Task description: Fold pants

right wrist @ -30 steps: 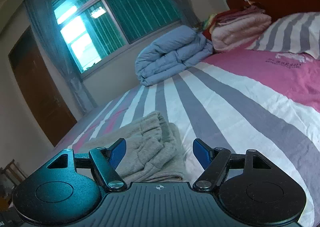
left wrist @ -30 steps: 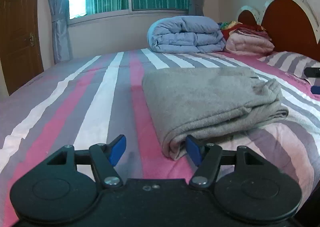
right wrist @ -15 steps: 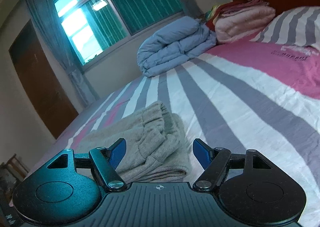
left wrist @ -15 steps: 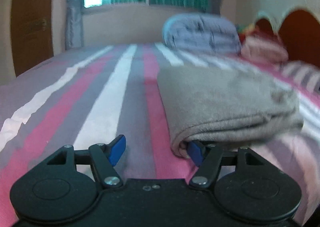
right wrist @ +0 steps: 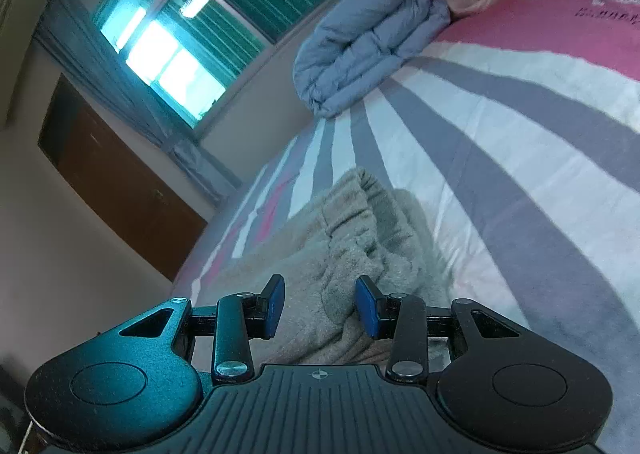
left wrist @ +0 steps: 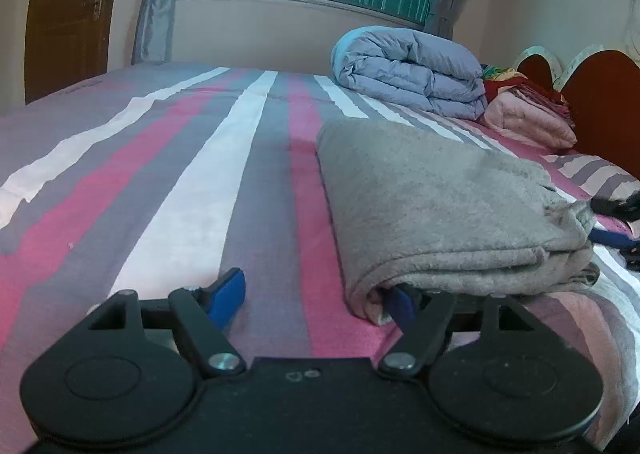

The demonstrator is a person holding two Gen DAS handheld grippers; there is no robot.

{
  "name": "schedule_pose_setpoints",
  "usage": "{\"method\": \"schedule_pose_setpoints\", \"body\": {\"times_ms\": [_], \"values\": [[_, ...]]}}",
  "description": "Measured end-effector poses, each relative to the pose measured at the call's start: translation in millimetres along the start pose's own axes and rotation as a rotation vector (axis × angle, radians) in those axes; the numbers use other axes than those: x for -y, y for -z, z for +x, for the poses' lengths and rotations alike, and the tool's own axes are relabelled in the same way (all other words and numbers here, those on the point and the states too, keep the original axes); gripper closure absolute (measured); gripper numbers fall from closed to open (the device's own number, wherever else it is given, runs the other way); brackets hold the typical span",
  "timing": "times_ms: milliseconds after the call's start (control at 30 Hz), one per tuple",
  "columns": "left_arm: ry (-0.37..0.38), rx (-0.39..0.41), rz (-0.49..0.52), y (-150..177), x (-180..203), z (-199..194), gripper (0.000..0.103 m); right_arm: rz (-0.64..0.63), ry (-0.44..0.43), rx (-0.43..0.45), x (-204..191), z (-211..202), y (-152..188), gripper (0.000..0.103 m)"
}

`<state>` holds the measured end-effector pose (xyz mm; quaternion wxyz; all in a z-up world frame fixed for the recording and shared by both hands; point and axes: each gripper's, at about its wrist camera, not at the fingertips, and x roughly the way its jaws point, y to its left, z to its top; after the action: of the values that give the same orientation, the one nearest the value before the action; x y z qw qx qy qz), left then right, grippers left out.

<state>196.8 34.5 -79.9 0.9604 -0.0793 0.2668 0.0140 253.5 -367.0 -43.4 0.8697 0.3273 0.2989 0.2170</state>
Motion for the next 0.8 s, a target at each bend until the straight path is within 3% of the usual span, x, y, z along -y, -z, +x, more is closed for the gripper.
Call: {"method": "schedule_pose_setpoints", "body": {"times_ms": [100, 300, 367, 400, 533, 600, 667, 700, 800], "values": [[0.01, 0.016, -0.005, 1.1, -1.5, -0.7, 0.034, 0.033, 0.07, -0.063, 2.6, 21.8, -1.5, 0.062], [0.006, 0.019, 0.001, 2.3, -2.4, 2.0, 0.031, 0.146, 0.067, -0.119, 9.0, 47.1, -12.6, 0.062], [-0.006, 0.022, 0.007, 1.7, -2.6, 1.2, 0.031, 0.089, 0.107, -0.137, 1.4, 52.4, -17.2, 0.079], [-0.005, 0.027, 0.004, 1.6, -3.4, -0.5, 0.031, 0.075, 0.102, -0.128, -3.5, 50.3, -20.3, 0.081], [-0.004, 0.081, 0.003, 1.0, -4.5, -9.9, 0.03, 0.059, -0.113, 0.098, -17.5, -1.2, -37.3, 0.087], [-0.004, 0.057, -0.017, 0.3, -7.3, -6.3, 0.03, 0.002, -0.086, 0.118, -16.3, -5.2, -31.8, 0.087], [-0.003, 0.038, -0.022, -0.9, -7.7, -3.9, 0.029, 0.07, 0.063, -0.028, 13.2, 21.6, -20.3, 0.087], [-0.007, 0.033, -0.017, -0.9, -6.8, -3.7, 0.028, 0.125, 0.094, -0.082, 28.0, 29.4, -14.5, 0.087], [-0.01, 0.018, -0.016, -0.7, -7.8, -2.4, 0.027, 0.13, 0.047, -0.02, 35.3, 17.3, -4.7, 0.087]]}}
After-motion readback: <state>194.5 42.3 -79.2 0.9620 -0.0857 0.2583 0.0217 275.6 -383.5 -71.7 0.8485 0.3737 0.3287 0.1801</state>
